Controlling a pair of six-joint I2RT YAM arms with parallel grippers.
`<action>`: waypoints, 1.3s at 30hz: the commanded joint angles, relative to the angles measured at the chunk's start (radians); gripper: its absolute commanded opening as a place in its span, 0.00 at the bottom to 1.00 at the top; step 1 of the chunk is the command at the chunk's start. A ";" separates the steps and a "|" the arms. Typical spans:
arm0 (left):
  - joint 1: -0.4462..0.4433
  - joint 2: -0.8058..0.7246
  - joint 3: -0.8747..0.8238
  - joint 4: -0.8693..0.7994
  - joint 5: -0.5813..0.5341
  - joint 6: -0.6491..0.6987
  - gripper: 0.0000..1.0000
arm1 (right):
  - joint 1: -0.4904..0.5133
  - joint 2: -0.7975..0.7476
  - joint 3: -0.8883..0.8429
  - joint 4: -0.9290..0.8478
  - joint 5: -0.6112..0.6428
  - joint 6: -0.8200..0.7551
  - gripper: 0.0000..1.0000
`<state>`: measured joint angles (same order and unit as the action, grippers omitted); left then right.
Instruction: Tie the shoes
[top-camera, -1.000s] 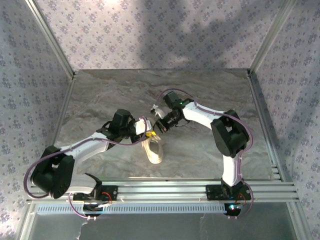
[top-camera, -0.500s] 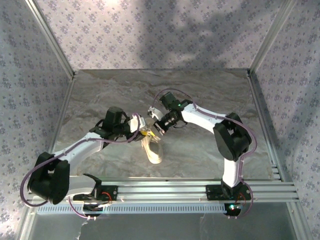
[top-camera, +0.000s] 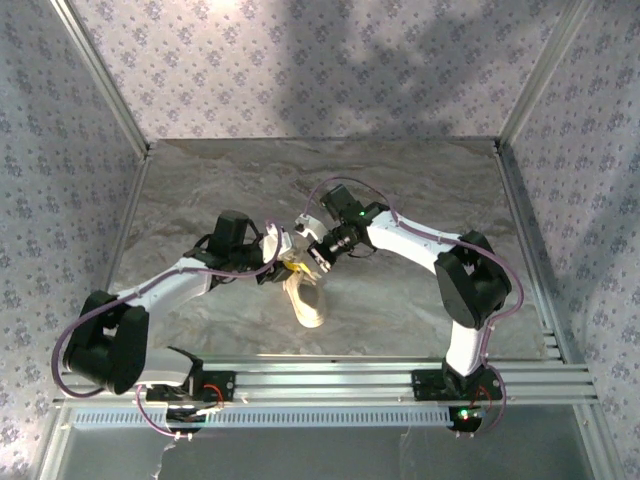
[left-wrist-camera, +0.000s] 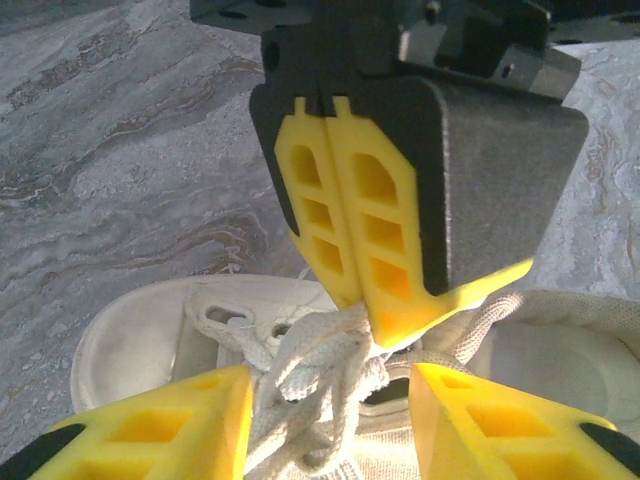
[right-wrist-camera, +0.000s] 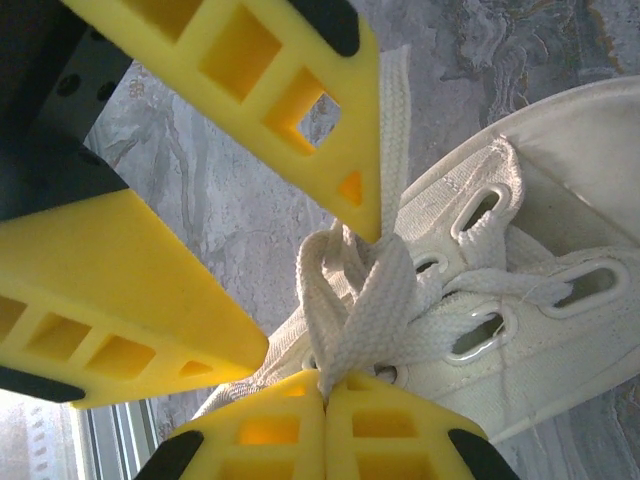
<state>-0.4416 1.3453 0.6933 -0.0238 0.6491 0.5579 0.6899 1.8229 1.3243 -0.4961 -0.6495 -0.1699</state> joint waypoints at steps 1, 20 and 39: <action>0.013 0.015 0.034 0.012 0.071 0.002 0.42 | 0.009 -0.031 -0.014 -0.006 -0.005 -0.027 0.05; 0.017 0.080 0.082 -0.024 0.093 0.012 0.35 | 0.016 -0.043 -0.020 -0.007 -0.020 -0.059 0.08; 0.006 0.088 0.105 -0.084 0.057 0.053 0.35 | -0.001 -0.053 -0.022 0.010 -0.032 -0.020 0.27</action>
<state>-0.4320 1.4235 0.7715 -0.0959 0.6872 0.5816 0.6979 1.7878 1.3067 -0.4885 -0.6670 -0.1993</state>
